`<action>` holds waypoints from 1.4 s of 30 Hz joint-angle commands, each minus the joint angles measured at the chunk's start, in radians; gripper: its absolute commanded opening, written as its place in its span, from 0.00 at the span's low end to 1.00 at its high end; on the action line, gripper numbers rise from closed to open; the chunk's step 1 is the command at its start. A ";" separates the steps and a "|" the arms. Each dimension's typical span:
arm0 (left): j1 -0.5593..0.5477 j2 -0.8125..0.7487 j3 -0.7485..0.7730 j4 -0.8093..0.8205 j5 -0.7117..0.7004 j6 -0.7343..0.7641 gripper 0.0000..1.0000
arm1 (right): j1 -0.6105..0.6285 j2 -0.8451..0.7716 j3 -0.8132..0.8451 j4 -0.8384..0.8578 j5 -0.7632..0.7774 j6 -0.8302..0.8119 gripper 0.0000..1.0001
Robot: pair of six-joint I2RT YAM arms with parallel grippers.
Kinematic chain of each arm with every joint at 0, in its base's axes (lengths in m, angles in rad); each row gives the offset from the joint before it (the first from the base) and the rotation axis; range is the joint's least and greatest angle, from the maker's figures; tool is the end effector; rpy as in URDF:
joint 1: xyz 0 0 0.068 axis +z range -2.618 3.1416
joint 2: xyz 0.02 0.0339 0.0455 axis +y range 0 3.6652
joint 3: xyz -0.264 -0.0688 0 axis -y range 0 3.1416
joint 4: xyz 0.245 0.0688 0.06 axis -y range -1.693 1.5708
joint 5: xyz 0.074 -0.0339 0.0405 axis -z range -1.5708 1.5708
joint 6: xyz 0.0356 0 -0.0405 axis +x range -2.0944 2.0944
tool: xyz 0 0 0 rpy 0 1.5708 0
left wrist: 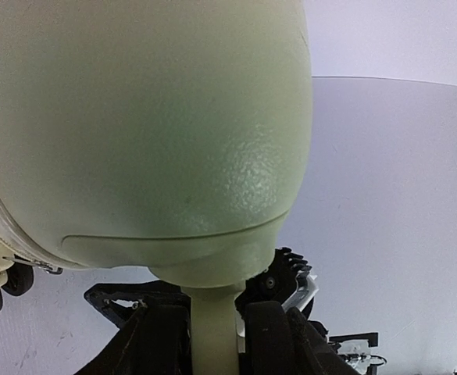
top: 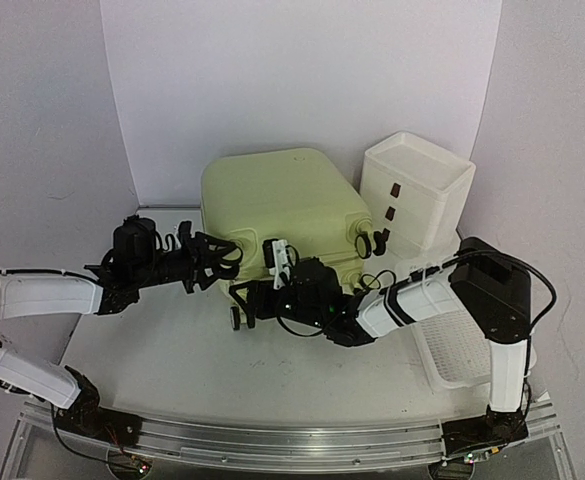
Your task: Open, take out, and arrange the luggage
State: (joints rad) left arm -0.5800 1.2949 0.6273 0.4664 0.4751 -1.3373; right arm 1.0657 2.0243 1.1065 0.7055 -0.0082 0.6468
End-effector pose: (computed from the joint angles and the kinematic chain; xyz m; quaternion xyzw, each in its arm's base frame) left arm 0.2263 -0.1677 0.2418 -0.1400 0.7545 -0.6079 0.2041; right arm 0.2123 0.3846 0.1696 -0.1643 0.7605 0.4766 0.4092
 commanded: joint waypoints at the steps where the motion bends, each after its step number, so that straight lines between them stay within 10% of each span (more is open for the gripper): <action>1: -0.094 -0.027 0.161 0.106 -0.061 0.002 0.00 | 0.013 -0.072 -0.028 0.012 0.111 -0.020 0.57; 17: -0.192 0.137 0.448 0.105 -0.127 0.008 0.00 | 0.036 -0.132 -0.119 -0.047 0.416 -0.041 0.63; 42: -0.204 0.154 0.470 0.105 -0.134 -0.004 0.00 | -0.013 0.065 -0.105 0.229 0.381 0.045 0.50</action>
State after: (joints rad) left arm -0.7807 1.5108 0.9497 0.2165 0.3370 -1.3849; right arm 1.0828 2.0575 0.9695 0.8913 0.3588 0.6701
